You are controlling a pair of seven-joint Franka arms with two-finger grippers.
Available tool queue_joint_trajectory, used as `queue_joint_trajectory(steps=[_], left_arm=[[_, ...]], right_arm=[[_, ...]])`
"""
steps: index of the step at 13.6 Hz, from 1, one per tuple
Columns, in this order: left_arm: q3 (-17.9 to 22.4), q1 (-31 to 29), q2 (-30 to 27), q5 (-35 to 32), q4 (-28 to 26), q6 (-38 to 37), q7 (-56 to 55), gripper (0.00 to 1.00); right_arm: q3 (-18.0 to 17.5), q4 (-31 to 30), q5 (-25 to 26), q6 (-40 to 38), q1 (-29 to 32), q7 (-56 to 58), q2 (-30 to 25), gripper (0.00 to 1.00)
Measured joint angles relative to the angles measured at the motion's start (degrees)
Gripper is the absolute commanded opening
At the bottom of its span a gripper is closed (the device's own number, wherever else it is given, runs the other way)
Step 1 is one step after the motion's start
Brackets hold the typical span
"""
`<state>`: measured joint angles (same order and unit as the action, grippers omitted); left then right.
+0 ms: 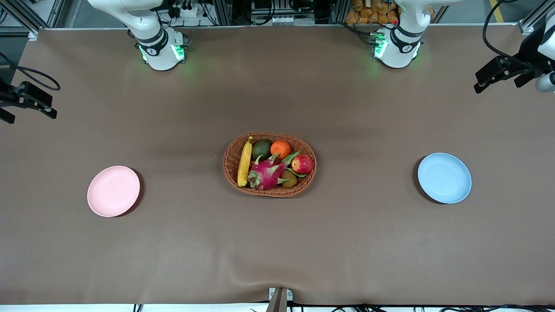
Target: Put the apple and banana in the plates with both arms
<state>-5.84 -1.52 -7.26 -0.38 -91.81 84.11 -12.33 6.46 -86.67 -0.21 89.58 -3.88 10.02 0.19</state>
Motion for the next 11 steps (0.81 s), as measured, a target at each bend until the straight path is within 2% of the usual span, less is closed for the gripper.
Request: queue_joint_trajectory(steps=[11], left_arm=[[0.0,0.0,0.0,0.0,0.22,-0.43,0.0,1.0]], right_arm=[[-0.67,0.0,0.0,2.0,-0.87,0.09,0.6,1.0]])
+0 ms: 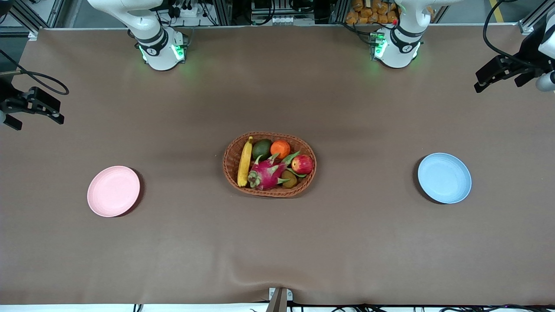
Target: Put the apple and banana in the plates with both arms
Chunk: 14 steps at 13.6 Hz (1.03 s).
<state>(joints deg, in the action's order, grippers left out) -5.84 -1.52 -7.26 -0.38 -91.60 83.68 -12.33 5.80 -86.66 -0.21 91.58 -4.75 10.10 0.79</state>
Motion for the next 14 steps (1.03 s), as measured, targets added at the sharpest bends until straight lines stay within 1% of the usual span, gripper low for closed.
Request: queue_joint_trajectory(steps=[7,10,11,14], left_arm=[[-0.15,0.71,0.25,0.03,-0.01,-0.43,0.0,1.0],[-0.98,1.17,0.98,0.05,-0.01,-0.45,0.0,1.0],[-1.3,1.29,1.19,0.05,-0.01,-0.45,0.0,1.0],[-1.78,1.87,1.8,0.06,-0.01,-0.45,0.0,1.0]], right_arm=[[-0.01,0.05,0.0,0.2,-0.09,0.02,0.0,1.0],[-0.04,0.06,-0.01,0.2,-0.1,0.0,0.0,1.0],[0.0,0.06,-0.2,0.13,-0.09,-0.59,0.0,1.0],[0.34,0.07,-2.22,-2.06,0.48,-7.42,-0.02,1.0]])
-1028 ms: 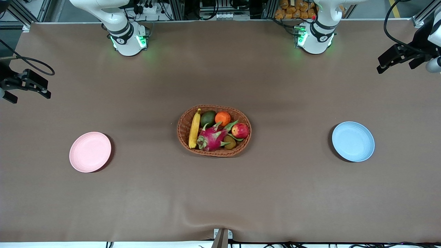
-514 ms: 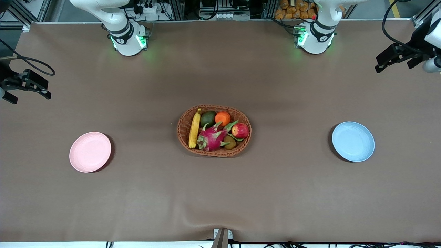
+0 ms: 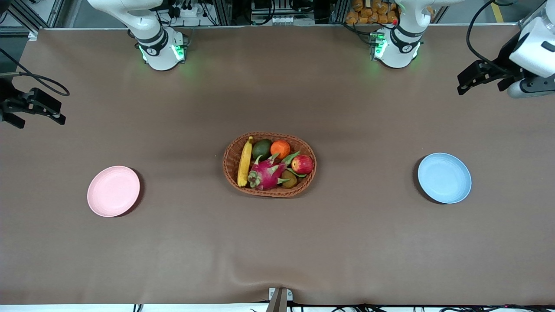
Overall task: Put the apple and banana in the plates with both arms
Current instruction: 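Move the left gripper over the basket toward the red apple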
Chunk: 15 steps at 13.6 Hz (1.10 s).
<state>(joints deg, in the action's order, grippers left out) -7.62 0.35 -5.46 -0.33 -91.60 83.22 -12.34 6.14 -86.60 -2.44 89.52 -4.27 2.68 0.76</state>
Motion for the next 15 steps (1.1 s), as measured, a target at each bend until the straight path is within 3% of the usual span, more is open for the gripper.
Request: queue_joint_trajectory(steps=[5,11,15], left_arm=[[-1.65,0.13,1.27,0.11,0.01,0.79,-1.88,1.0],[-7.28,0.29,4.81,0.27,0.04,4.03,-11.61,1.0],[-11.98,0.39,8.76,1.49,0.07,10.28,-19.27,1.0]], right_arm=[[0.32,0.09,-0.62,-0.69,1.15,-1.53,-0.1,1.0],[0.0,0.08,-0.79,-1.17,1.38,-1.54,-0.1,1.0],[-0.13,0.07,-0.8,-0.97,1.42,-1.66,-0.05,1.0]])
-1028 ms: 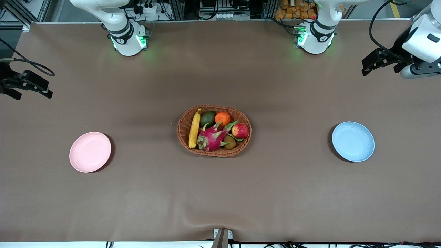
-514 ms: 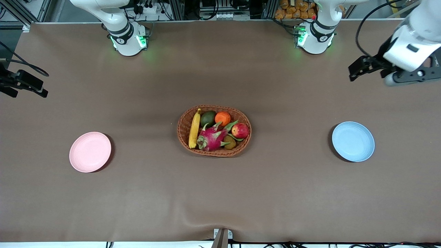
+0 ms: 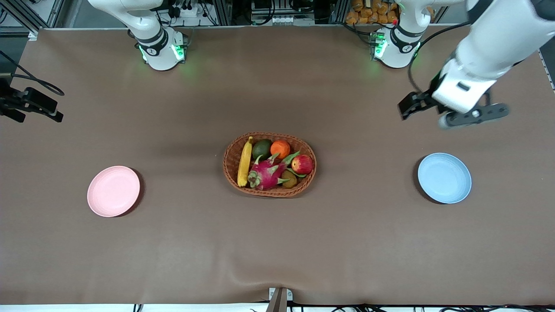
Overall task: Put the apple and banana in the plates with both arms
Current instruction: 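Move the left gripper over the basket toward the red apple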
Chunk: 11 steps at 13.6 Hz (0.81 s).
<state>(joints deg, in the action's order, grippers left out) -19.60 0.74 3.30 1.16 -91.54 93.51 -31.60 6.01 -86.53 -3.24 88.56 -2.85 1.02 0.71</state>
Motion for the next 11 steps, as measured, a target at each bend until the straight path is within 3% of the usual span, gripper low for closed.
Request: queue_joint_trajectory(steps=[3,11], left_arm=[[-3.13,0.91,5.33,0.07,0.29,6.02,-5.98,1.0],[-3.45,8.82,22.03,0.07,3.48,18.47,-20.68,1.0]], right_arm=[[0.13,-0.07,0.0,1.32,0.32,0.0,0.35,1.0],[0.39,0.27,-1.31,1.74,2.88,3.08,1.83,1.0]])
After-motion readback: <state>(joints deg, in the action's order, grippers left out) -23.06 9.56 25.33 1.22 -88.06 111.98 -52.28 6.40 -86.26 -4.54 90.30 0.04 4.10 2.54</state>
